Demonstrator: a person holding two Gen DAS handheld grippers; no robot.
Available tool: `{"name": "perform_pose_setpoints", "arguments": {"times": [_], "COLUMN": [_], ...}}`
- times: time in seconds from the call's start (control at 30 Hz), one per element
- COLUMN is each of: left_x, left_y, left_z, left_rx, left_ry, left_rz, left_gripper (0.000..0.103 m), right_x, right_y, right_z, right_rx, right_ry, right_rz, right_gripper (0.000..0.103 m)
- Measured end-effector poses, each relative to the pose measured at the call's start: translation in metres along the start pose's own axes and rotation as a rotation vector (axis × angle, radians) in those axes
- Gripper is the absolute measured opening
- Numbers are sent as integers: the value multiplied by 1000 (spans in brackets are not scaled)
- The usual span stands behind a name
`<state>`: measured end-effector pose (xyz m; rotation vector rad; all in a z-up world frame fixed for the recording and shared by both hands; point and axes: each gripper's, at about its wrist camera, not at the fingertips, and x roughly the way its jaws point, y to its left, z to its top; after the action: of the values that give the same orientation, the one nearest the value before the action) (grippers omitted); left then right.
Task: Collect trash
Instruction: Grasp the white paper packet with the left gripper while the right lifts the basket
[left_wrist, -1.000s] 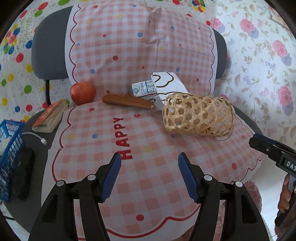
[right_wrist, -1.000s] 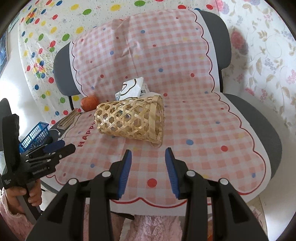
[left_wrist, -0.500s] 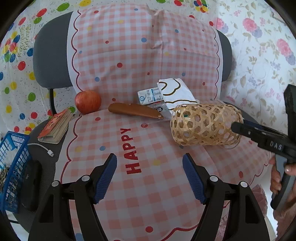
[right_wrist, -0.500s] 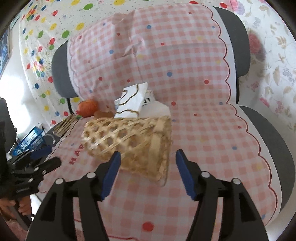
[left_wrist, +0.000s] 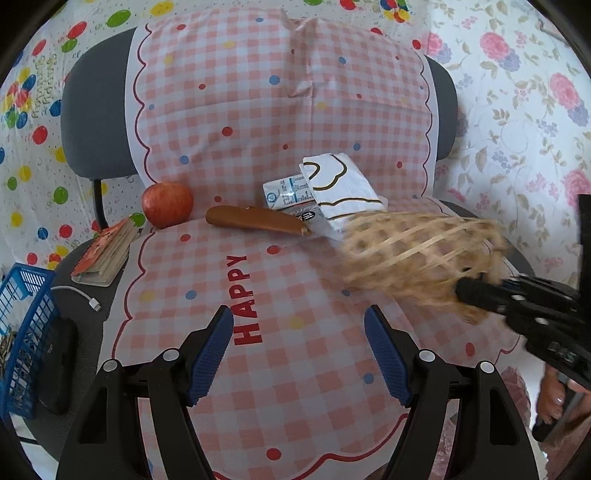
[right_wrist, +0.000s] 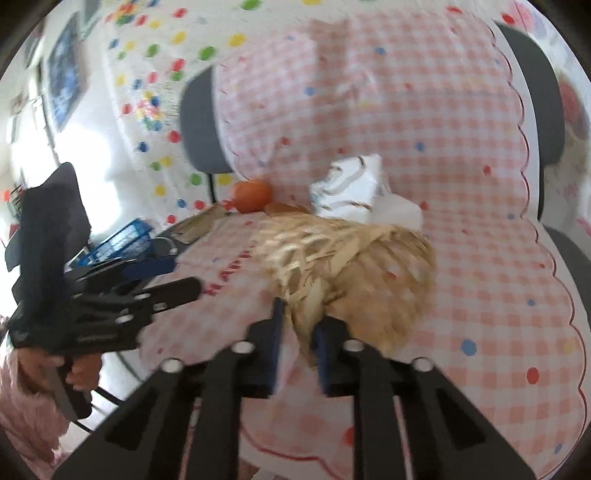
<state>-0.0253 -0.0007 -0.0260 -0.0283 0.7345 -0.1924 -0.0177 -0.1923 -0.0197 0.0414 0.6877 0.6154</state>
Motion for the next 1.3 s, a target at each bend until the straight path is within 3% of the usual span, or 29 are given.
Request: {"name": "perform_pose_setpoints", "arguments": {"times": [0.2, 0.37, 0.5, 0.63, 1.03, 1.17, 1.3], "left_x": [0, 18, 39, 66, 119, 129, 118], "left_y": [-7, -25, -42, -55, -88, -86, -78], "left_z": [7, 21, 34, 47, 73, 75, 80], "left_rx": [5, 40, 72, 87, 196, 203, 181], "left_ry": [-9, -6, 0, 14, 7, 25, -15], "left_rz": [-13, -27, -49, -58, 53, 69, 45], "left_gripper": [74, 74, 72, 62, 62, 47, 36], "right_x": [-56, -81, -80, -77, -70, -68, -68], "right_y": [14, 6, -15, -34, -66, -72, -73], "right_z": [2, 3, 1, -2, 0, -1, -4], "right_rx": [-33, -74, -8, 42, 95, 107, 114], "right_ry": [-116, -159, -160, -177, -197, -192, -186], "right_rz": [-68, -317, -371, -376, -339, -328, -322], "right_gripper": [5, 5, 5, 5, 5, 5, 5]}}
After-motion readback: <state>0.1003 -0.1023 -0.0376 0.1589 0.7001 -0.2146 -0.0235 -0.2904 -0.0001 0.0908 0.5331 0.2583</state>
